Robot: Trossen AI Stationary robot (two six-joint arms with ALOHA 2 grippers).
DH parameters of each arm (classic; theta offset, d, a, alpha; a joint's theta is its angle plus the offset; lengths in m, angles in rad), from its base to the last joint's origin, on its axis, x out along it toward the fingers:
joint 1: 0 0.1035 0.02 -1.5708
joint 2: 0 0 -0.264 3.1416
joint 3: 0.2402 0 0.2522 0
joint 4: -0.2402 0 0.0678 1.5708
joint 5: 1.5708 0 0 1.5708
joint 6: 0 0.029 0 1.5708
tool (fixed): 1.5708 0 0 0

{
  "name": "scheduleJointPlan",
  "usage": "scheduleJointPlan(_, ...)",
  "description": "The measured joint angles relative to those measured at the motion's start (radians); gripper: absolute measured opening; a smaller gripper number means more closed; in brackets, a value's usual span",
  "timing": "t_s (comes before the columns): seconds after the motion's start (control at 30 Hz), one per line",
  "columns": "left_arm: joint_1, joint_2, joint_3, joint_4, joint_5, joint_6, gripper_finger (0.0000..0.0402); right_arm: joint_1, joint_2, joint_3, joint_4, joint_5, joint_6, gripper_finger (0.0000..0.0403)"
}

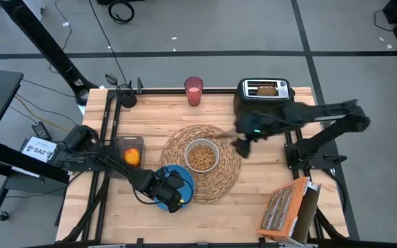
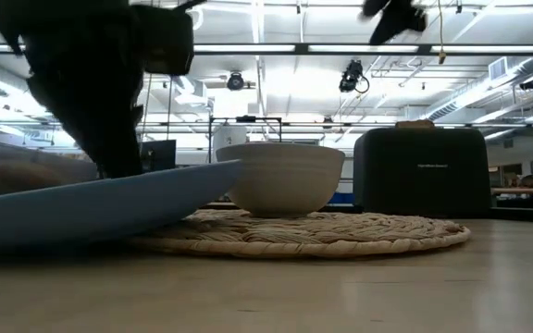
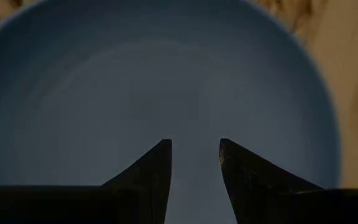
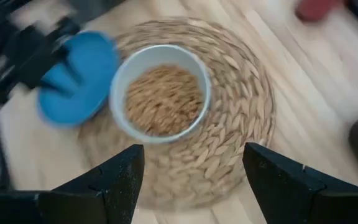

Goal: Arrange a breakfast setting
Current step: Adjust the white bowl

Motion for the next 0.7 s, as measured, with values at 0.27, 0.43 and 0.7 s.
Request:
scheduleJointPlan(0.27,0.023,0.000,-0.048,0.014,0.005,0.011,0.0141,-0.088,0.277,-0.003,0.074,-0.018,0.224,0.0243)
scheduleJointPlan(0.43,0.042,0.000,-0.056,0.021,0.007,0.032,0.0141,-0.128,0.387,-0.003,0.111,-0.091,0.250,0.0224)
scheduleJointPlan(0.7,0.044,0.000,-0.057,0.021,0.006,0.051,0.0141,-0.141,0.482,-0.003,0.128,-0.130,0.220,0.0220)
